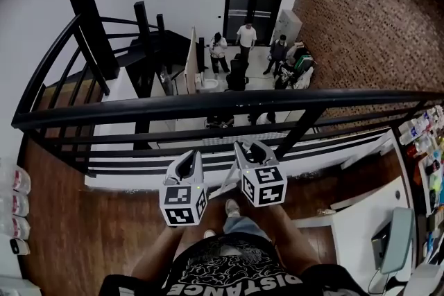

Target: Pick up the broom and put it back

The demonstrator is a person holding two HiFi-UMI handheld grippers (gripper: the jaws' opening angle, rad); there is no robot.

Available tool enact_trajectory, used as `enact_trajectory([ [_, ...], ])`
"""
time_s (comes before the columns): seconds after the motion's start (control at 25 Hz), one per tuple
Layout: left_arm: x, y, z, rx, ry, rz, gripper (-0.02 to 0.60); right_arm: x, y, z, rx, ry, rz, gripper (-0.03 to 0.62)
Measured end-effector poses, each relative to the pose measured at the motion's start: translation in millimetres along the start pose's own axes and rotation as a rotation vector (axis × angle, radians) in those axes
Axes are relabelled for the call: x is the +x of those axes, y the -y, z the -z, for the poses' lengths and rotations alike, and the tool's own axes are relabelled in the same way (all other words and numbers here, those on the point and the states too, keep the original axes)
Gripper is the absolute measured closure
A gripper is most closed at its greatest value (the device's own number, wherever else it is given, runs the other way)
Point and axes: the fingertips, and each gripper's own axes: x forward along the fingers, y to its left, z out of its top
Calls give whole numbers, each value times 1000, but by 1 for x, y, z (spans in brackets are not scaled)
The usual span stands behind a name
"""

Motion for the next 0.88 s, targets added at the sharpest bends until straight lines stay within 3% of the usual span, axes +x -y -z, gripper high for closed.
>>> enact_trajectory([
  [0.88,13,-29,9,-25,-32,-75,577,86,-44,70,-37,-152,-99,500],
])
